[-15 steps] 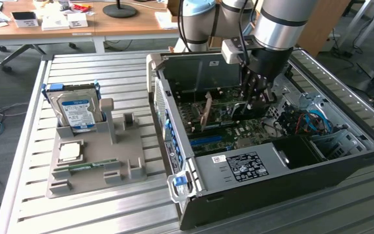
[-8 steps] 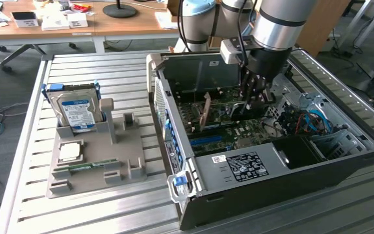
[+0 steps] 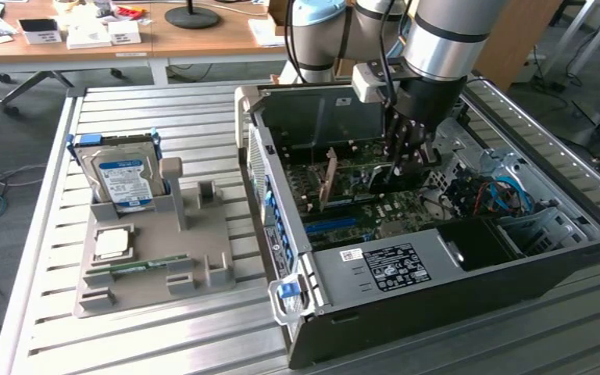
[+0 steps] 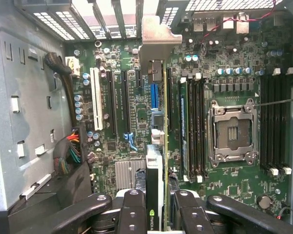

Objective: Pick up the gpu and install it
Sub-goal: 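Insert the gpu into the slot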

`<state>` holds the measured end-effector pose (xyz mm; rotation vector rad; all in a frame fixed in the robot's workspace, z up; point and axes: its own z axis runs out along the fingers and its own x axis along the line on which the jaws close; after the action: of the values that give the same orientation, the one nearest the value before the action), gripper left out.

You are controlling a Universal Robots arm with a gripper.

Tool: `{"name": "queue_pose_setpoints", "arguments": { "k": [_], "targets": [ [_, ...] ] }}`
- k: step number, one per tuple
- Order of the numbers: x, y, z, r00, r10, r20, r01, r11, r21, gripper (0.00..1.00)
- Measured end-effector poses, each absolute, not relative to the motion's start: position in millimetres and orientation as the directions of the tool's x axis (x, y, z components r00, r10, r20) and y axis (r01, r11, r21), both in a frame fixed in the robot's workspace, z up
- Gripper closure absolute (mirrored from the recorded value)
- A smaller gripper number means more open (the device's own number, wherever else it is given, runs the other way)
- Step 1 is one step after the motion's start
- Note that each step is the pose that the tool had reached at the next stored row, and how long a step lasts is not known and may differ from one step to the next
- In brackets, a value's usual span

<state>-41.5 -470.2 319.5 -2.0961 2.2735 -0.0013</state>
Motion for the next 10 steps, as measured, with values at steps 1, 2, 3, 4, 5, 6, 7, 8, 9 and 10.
{"name": "queue_pose_setpoints", "arguments": {
  "k": [1,2,3,4,5,6,7,8,9,10],
  "targets": [
    [-41.5,-470.1,319.2,-0.08,-0.996,-0.036,-0.996,0.082,-0.034,0.73],
    [-41.4,-470.1,318.6,-0.08,-0.996,-0.036,-0.996,0.082,-0.034,0.73],
    [-41.5,-470.1,317.9,-0.08,-0.996,-0.036,-0.996,0.082,-0.034,0.73],
    [-41.5,-470.2,317.2,-0.08,-0.996,-0.036,-0.996,0.082,-0.034,0.73],
    [-41.5,-470.2,316.2,-0.08,-0.996,-0.036,-0.996,0.082,-0.034,0.73],
    [-41.5,-470.2,315.4,-0.08,-0.996,-0.036,-0.996,0.082,-0.034,0.73],
    [-41.5,-470.2,314.6,-0.08,-0.996,-0.036,-0.996,0.082,-0.034,0.73],
    [-41.6,-470.2,313.8,-0.08,-0.996,-0.036,-0.996,0.082,-0.034,0.73],
    [-41.6,-470.2,313.0,-0.08,-0.996,-0.036,-0.996,0.082,-0.034,0.73],
    [-41.8,-470.2,312.2,-0.08,-0.996,-0.036,-0.996,0.082,-0.034,0.73]
  ]
}}
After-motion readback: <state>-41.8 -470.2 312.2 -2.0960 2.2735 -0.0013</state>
